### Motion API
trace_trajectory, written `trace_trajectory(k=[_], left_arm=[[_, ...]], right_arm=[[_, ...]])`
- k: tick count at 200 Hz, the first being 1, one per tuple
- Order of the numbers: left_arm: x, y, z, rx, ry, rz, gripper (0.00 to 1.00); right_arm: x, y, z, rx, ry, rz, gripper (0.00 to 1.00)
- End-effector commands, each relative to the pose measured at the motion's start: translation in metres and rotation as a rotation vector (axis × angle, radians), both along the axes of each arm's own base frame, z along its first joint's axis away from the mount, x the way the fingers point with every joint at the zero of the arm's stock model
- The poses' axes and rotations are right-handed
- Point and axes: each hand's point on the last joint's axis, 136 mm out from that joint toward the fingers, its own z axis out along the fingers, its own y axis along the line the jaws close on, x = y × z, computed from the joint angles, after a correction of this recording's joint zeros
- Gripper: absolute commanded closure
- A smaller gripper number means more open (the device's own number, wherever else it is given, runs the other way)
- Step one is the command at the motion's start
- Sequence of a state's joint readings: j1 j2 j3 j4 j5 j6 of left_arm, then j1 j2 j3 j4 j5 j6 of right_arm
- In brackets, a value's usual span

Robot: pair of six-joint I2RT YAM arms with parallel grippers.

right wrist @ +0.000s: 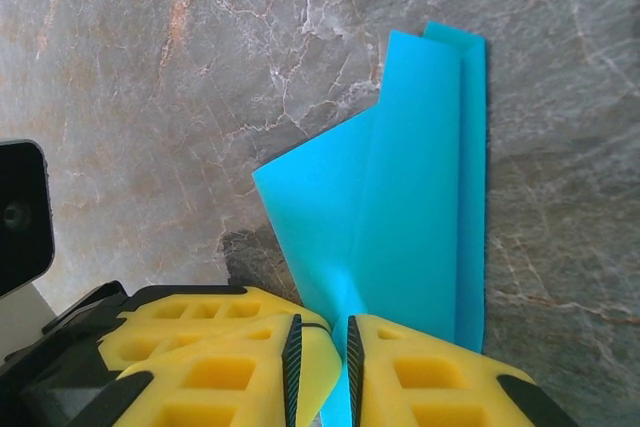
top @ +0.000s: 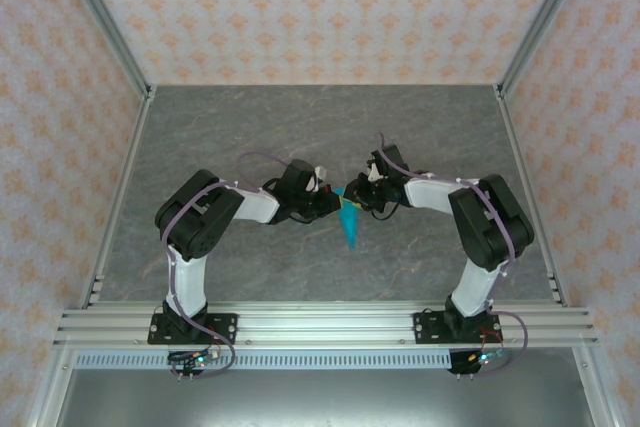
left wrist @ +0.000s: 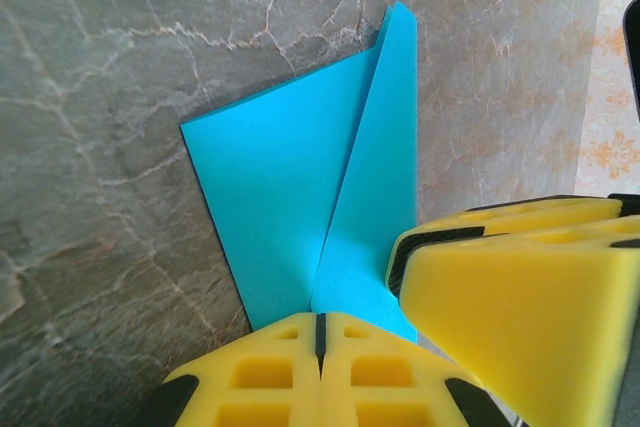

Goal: Fold a paper plane with a square sheet of paper (fold left side to right side)
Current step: Fold the wing for the fifth time at the center of the table.

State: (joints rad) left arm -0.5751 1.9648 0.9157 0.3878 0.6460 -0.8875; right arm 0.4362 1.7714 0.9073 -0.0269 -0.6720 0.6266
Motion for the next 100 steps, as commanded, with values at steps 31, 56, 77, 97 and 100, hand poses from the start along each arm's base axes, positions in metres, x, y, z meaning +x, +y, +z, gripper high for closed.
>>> trace_trajectory(k=[31,56,77,97,100], left_arm=[[-0.001,0.016,-0.029,0.104,0.044,0.034,1.0],[-0.001,0.016,-0.03,0.104,0.046,0.036,1.0],[-0.001,0.016,-0.03,0.104,0.046,0.035,1.0],[-0.001,0.016,-0.03,0.102,0.046,0.034,1.0],[-0.001,0.016,-0.03,0.102,0.047,0.035,1.0]], right_arm=[[0.0,-0.006,-0.015,-0.05,0.018,-0.012,0.84],[-0.002,-0.007,-0.02,-0.056,0.027,-0.016,0.86],[-0.004,-0.009,-0.025,-0.062,0.036,-0.023,0.87],[-0.007,-0.011,-0.03,-0.066,0.049,-0.028,0.88],[-0.007,-0.011,-0.031,-0.068,0.051,-0.03,0.88]])
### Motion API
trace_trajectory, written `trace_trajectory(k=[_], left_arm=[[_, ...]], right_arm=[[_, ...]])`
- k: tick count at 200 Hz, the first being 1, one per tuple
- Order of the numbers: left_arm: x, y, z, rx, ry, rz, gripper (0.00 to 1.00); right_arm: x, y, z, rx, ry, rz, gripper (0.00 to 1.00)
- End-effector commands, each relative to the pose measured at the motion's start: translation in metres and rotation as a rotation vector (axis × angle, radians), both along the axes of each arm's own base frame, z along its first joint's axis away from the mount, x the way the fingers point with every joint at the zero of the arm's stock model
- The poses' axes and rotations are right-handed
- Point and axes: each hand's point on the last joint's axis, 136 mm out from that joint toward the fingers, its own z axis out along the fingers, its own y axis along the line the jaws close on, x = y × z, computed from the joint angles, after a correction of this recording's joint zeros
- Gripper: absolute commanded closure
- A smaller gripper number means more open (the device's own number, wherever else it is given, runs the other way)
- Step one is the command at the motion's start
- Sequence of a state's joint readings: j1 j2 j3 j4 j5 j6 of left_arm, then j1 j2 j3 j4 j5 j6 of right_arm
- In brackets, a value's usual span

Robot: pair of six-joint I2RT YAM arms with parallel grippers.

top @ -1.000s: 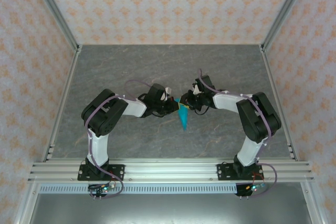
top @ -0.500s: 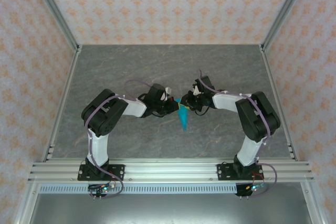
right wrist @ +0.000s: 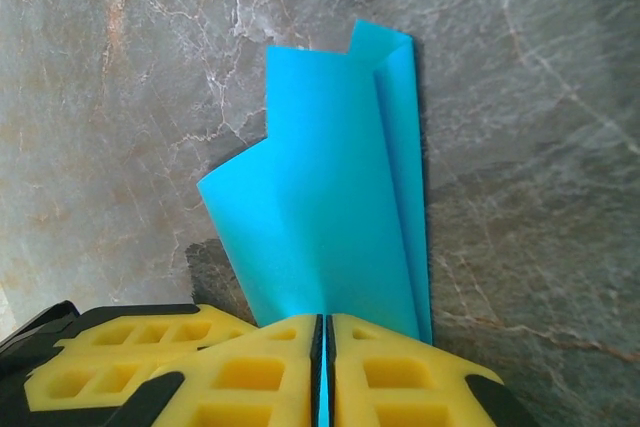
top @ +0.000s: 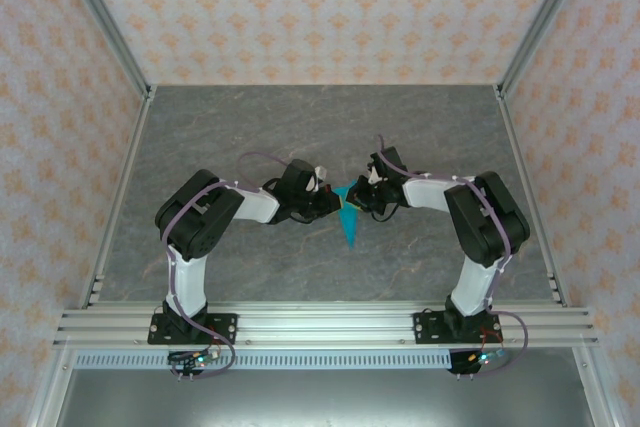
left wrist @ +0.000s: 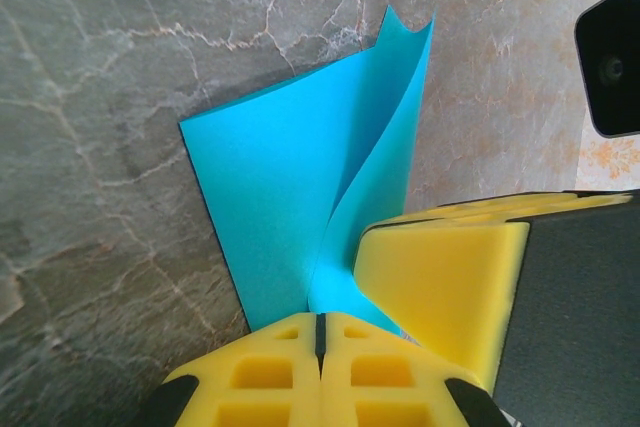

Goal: Fold a paper plane with a square sheet of paper (fold left side to right side)
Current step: Fold the wing for the fifth time at the center of the table.

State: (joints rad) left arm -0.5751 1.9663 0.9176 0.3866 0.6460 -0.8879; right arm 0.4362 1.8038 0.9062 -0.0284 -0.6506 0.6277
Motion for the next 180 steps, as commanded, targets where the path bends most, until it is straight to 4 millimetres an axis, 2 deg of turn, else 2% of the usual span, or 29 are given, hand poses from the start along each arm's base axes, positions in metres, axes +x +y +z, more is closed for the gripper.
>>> trace_trajectory(k=[1,84,115,120,139,159,180], left_arm=[[-0.001,0.016,-0.03,0.101,0.046,0.035,1.0],[0.001,0.017,-0.013,0.091,0.017,0.044,0.98],[-0.001,0.023,-0.006,0.103,0.01,0.053,0.84],[0.001,0.023,0.007,0.087,-0.016,0.057,0.83],[-0.003,0.029,0.015,0.092,-0.025,0.066,0.76],[-0.012,0.038,0.02,0.108,-0.029,0.071,0.68],[-0.026,0.041,0.029,0.082,-0.034,0.061,0.66]], right_arm=[[-0.006,-0.007,-0.017,-0.037,0.025,-0.017,0.88],[-0.03,-0.03,-0.045,-0.144,0.114,-0.045,0.9],[-0.033,-0.033,-0.05,-0.162,0.129,-0.044,0.9],[-0.033,-0.033,-0.05,-0.161,0.13,-0.042,0.9],[-0.033,-0.033,-0.051,-0.163,0.13,-0.042,0.9],[-0.033,-0.033,-0.051,-0.164,0.13,-0.04,0.9],[-0.032,-0.032,-0.05,-0.161,0.127,-0.036,0.9]])
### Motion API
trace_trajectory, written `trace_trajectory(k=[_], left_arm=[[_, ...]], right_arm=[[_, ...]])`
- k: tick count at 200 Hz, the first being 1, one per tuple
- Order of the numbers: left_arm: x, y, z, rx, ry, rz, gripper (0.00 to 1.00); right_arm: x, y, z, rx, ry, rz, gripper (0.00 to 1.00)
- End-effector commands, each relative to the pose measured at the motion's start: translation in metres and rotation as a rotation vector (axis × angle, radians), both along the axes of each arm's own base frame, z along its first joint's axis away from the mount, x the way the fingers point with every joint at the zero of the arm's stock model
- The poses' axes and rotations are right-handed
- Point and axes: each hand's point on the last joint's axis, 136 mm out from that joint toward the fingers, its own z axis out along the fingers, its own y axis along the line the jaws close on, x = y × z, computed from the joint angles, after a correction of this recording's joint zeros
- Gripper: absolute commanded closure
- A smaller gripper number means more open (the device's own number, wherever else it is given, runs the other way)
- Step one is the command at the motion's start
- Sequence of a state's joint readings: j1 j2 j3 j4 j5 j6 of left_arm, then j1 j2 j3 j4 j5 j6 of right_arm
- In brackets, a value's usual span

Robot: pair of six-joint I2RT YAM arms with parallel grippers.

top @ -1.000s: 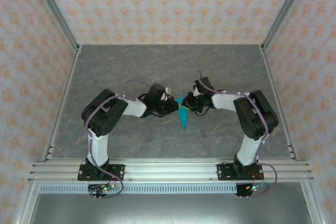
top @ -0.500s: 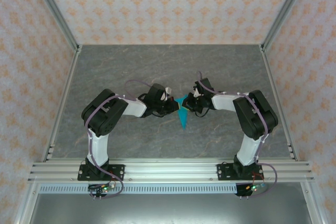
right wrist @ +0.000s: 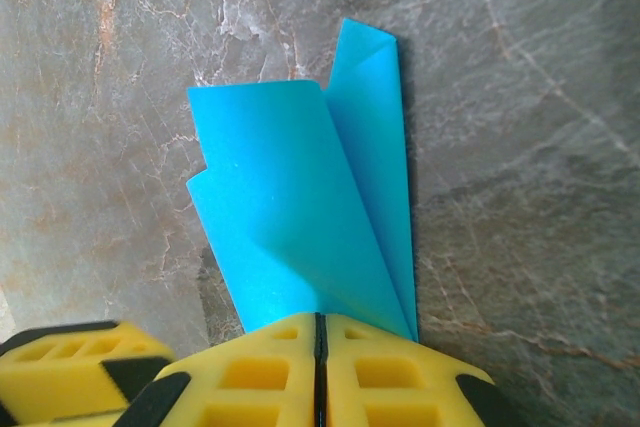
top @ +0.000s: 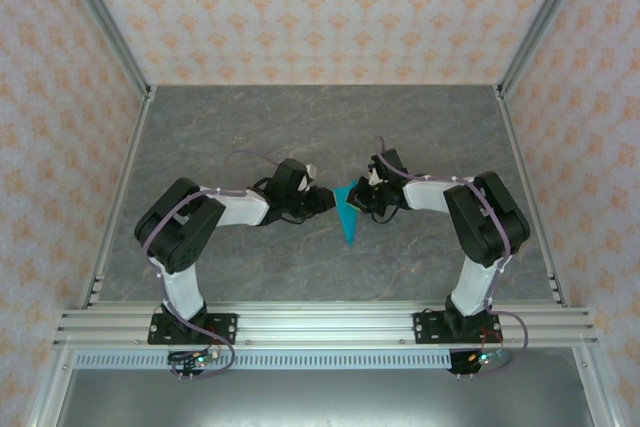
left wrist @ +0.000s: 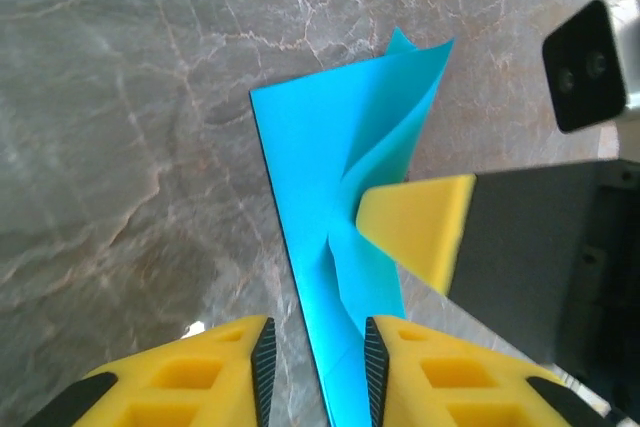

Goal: Fold a paper plane with a square sheet of paper (fold left side to right side)
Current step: Fold the wing for the fifth time at the center of the table.

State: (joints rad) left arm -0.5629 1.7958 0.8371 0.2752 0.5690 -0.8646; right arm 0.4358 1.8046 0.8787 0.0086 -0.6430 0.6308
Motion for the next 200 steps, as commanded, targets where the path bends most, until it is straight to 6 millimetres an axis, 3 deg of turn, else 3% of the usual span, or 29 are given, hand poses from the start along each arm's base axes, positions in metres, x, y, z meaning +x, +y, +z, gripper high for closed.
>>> trace_trajectory(k=[1,32,56,138,200], left_arm=[[-0.014,0.013,0.008,0.015,-0.008,0.007,0.66],[-0.048,-0.006,0.029,-0.009,-0.04,-0.084,0.63],[-0.068,-0.027,0.034,-0.015,-0.042,-0.129,0.62],[-0.076,-0.059,0.018,-0.026,0.003,-0.166,0.61],[-0.078,-0.064,0.015,-0.024,0.012,-0.176,0.63]], right_arm=[[-0.031,-0.03,-0.045,-0.16,0.136,-0.03,0.9],[-0.03,-0.029,-0.044,-0.155,0.134,-0.028,0.9],[-0.03,-0.029,-0.044,-0.155,0.135,-0.028,0.9],[-0.028,-0.028,-0.042,-0.15,0.131,-0.029,0.91],[-0.028,-0.027,-0.044,-0.148,0.136,-0.026,0.9]])
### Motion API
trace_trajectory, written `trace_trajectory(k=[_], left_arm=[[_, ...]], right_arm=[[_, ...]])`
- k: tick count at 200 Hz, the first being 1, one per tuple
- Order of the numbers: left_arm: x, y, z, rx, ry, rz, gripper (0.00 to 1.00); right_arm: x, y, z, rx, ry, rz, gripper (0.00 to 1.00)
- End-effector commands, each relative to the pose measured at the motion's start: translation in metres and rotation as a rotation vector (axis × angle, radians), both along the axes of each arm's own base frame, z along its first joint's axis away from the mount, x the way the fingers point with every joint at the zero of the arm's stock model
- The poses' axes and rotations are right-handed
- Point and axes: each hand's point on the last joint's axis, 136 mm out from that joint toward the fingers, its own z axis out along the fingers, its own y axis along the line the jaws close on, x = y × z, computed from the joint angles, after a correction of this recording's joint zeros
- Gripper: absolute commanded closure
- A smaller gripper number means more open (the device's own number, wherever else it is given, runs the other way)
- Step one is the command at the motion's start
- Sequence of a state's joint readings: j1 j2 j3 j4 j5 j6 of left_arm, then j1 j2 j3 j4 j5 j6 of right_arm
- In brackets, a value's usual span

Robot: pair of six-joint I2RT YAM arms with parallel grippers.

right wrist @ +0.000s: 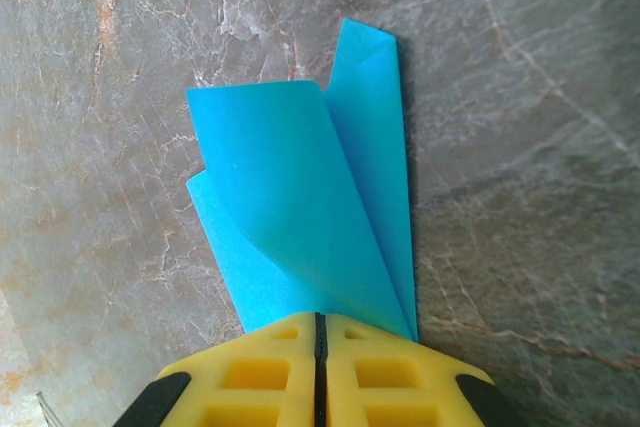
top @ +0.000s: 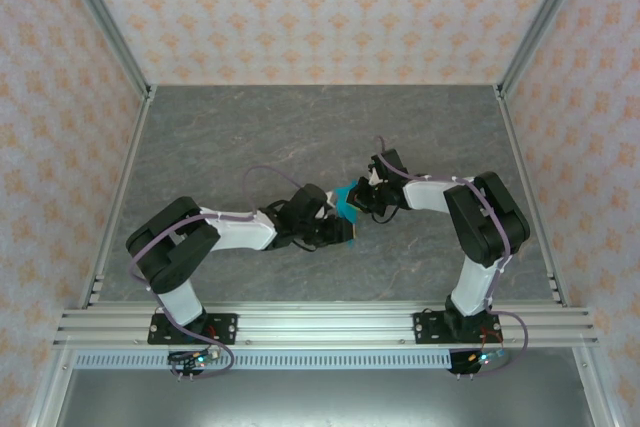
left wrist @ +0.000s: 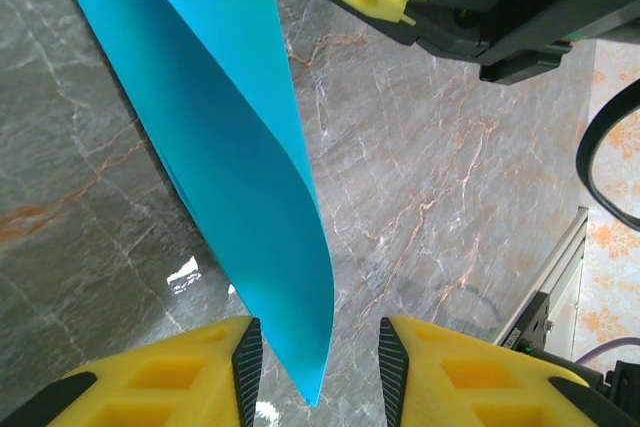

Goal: Fold a paper plane with a square sheet of paper (fold left side to right side)
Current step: Fold the wing for the fifth time at the center of the table.

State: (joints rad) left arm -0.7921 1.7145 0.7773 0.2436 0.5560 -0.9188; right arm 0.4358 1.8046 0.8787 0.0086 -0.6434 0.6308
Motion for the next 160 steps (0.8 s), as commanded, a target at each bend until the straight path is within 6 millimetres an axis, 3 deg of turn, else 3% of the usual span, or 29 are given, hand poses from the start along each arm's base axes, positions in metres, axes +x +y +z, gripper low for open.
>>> trace_trajectory(k=[1,105,160], left_arm=[[0.008,-0.01,0.01,-0.025,-0.026,0.009,0.63],[0.003,-0.016,-0.005,0.017,0.006,-0.016,0.63],[-0.001,-0.015,-0.01,0.036,0.016,-0.025,0.68]], right_arm=[[-0.028,-0.027,-0.044,-0.148,0.136,-0.026,0.9],[-0.028,-0.026,-0.043,-0.147,0.135,-0.027,0.9],[-0.027,-0.027,-0.045,-0.148,0.137,-0.028,0.91]])
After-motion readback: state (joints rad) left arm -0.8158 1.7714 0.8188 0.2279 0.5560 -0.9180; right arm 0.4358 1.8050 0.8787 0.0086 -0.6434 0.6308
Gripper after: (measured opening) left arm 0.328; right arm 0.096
